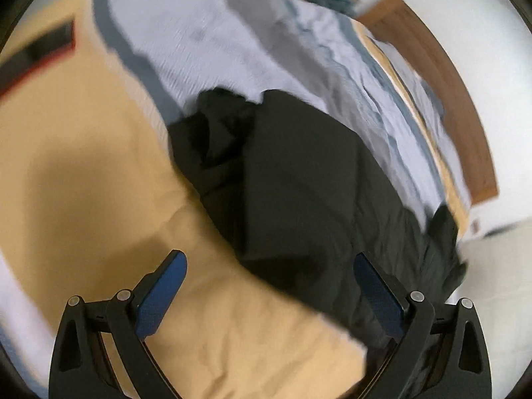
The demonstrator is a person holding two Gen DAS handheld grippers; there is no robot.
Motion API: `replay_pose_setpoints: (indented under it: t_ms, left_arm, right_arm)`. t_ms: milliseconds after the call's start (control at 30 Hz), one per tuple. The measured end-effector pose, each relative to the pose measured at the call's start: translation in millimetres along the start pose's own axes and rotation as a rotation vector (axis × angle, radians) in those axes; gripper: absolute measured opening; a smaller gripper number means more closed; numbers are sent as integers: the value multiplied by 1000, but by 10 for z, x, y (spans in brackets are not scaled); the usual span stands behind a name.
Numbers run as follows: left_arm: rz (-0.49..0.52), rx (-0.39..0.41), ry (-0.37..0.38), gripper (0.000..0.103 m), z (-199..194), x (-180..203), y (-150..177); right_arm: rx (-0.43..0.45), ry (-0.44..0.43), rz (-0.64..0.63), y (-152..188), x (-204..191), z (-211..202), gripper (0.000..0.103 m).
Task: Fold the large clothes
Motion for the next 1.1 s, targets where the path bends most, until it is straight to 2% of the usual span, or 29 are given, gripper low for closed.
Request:
replay_pose_setpoints:
  t_ms: [100,200,267,333,367,400,433,533,833,1100]
  left_arm:
    - [-111,-24,58,89,167,-76,-19]
    - [-143,-24,111,83,240,-15,-24]
    - [-148,-29,145,71,263,48,-39]
    - [-162,-42,176,50,276,93,-53]
    - [-167,-44,190,44,293,115,-78]
    - [-167,-43,200,31,289,138,-84]
    - [-168,-39,205,24,299,145,-107]
    - [-160,-11,225,13,231,188,-115]
    - [4,69,206,8,-218,620,-72]
    - [232,128,238,7,-780,1624,107]
  right_arm:
    - [-10,4,-5,22,6,56,65]
    - [-17,10,-10,38,28,107,65]
    - [-18,8,-5,45,35,133,65]
    - [-18,7,2,57,36,161,65]
    - [-19,5,5,65,33,173,65]
    - [-20,0,7,75,25,180,64]
    - [-21,-4,8,84,19,183,65]
    - [-17,-18,10,80,22,166,65]
    - [40,-29,38,-16,174,-86,65]
    - [95,-42,84,-75,437,-398,65]
Point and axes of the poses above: each gripper's, at about its wrist camera, not at the fingertips, and z roughly the way its jaws point, x to its right, y to its underside, the point moved 10 cm from there along z, roughly the way its jaws point, and after that the axes turned 5 degrees about x, right-handed, at the moved point
